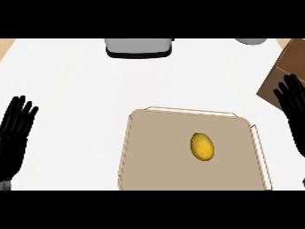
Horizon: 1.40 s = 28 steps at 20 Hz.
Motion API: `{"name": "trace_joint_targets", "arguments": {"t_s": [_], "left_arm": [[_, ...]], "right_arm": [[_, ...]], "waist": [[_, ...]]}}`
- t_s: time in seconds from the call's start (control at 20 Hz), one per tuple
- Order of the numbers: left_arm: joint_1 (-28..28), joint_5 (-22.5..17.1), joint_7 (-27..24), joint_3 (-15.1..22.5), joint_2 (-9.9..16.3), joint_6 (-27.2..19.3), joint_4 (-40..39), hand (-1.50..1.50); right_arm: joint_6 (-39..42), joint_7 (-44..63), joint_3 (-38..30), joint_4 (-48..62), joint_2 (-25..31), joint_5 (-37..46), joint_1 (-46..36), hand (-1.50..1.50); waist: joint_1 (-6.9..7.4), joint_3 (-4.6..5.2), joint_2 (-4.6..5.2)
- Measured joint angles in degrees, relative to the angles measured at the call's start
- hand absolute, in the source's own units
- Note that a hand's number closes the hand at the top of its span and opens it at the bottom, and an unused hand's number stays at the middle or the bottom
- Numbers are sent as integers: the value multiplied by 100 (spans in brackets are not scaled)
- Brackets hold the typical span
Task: Pick the lemon from the tray and place it in the cardboard box
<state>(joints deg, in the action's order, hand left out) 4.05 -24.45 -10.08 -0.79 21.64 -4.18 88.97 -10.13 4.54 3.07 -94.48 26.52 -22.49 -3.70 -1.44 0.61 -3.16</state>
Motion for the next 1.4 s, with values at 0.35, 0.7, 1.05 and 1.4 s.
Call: {"name": "trace_joint_targets", "arguments": {"t_s": [0.35, 0.7, 1.05, 1.4], "left_arm": [[-609, 956, 45, 432, 677, 203, 227, 0], [-1162, 1619, 302, 1006, 760, 395, 132, 0], [-1544, 1859, 434, 1156, 566, 450, -66, 0], [-1682, 1983, 515, 1238, 471, 507, -72, 0]], "right_arm": [[130, 199, -260, -1147, 1083, 648, -594, -150], [462, -6, -142, -1757, 1951, 1818, -152, -150], [967, -52, 298, -2340, 2516, 2927, 16, -150], [2057, 1333, 1201, -2977, 3175, 3629, -354, -150]], "waist": [[-127, -28, 207], [-45, -54, 288], [62, -57, 308], [196, -45, 320]]}}
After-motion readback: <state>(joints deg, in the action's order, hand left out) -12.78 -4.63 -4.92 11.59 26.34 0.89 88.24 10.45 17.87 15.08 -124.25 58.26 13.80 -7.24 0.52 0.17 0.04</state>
